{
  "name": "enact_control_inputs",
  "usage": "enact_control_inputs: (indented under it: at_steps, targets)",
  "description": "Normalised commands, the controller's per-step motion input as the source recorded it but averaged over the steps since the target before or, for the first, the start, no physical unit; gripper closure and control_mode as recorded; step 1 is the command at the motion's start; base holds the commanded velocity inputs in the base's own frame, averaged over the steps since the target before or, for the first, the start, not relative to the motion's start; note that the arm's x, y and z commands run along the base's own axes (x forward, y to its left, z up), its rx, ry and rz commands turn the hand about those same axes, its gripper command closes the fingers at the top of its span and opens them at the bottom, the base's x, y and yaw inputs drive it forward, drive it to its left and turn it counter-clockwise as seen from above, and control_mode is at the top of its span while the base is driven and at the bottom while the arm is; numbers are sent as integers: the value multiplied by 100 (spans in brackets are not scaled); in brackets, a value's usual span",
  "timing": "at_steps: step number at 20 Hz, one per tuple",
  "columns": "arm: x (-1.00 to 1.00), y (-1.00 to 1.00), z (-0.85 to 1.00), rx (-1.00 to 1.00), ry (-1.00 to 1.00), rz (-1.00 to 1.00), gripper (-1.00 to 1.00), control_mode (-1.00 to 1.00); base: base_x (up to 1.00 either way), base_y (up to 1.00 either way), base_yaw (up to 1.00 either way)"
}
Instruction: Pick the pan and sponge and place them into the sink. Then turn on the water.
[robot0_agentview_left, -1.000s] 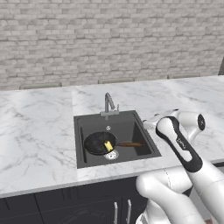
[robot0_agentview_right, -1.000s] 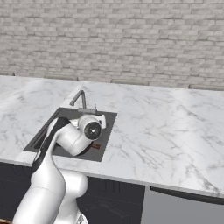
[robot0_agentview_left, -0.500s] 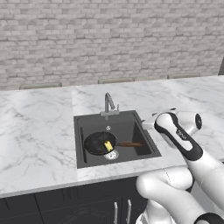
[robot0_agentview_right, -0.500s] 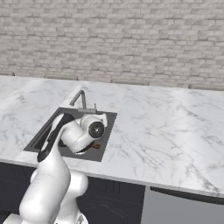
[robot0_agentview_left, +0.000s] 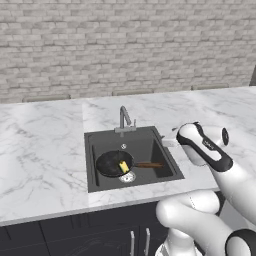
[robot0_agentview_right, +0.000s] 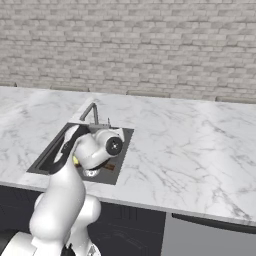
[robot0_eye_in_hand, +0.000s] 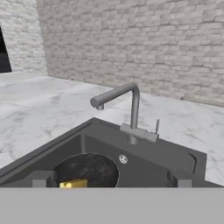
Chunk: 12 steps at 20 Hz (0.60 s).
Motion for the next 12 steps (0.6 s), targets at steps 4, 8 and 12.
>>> enact_control_inputs:
  at_steps: [4,8,12]
  targets:
    - [8,0,-7,0,-4,4,-100,-100,0,0,0]
    - [3,0,0,0,-4,4,-100,-100,0,0,0]
    - [4,0,0,0,-5,3,-100,-100,0,0,0]
